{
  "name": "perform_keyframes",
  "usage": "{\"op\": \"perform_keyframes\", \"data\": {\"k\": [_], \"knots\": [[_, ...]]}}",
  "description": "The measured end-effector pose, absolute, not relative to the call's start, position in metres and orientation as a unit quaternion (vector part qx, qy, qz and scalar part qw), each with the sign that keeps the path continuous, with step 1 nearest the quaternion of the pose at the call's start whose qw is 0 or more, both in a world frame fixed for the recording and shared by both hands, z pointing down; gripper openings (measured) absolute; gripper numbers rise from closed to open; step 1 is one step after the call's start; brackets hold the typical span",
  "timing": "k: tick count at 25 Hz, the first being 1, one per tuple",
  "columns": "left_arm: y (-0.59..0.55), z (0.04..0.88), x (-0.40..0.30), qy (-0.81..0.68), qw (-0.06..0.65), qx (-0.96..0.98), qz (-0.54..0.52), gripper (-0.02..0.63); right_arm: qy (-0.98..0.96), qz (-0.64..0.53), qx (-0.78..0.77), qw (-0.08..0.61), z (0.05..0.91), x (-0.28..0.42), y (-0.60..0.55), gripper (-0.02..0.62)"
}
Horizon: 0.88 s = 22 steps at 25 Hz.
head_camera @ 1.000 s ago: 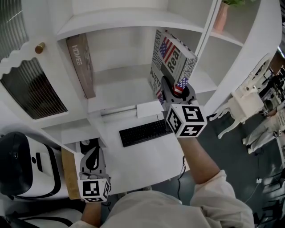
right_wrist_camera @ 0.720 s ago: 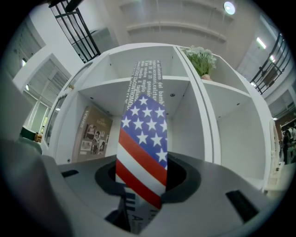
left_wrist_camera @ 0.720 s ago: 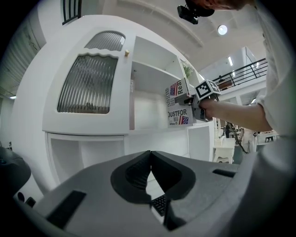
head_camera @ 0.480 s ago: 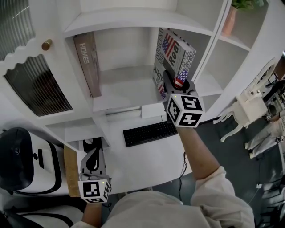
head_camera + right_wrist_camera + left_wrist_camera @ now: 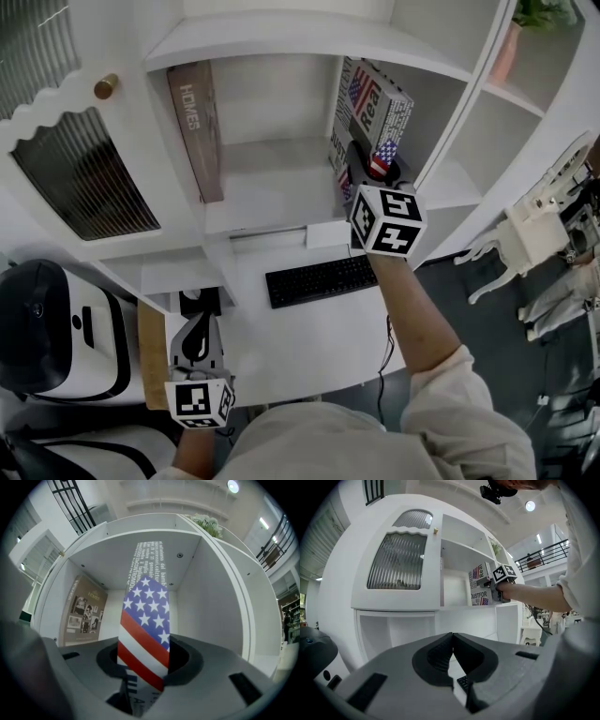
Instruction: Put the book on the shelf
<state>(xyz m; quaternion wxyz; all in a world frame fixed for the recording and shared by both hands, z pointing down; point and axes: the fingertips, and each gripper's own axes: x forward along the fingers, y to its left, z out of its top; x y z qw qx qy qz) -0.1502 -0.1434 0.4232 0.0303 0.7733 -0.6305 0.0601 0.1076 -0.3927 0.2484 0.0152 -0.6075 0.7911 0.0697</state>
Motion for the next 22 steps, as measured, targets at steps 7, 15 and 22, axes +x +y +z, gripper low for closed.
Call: {"op": "perform_keyframes", "data": {"k": [7,15,22], "knots": [[-0.145,0.428,-0.155,-0.637,0.036,0.768,0.061,0.003,0.788,0.064,-0.613,0.013,0.249,0.101,-0.412,0.161],[-0.145,0.432,-0.159,-0.643,0.041,0.762,0.061,0.003,0.786,0.061,-0.615,0.013,0.249,0.096,-0.426,0.163],[-0.144,0.432,-0.159,-0.645,0.043,0.760,0.062,0.003,0.785,0.060,-0.616,0.015,0.249,0.094,-0.430,0.163]]}}
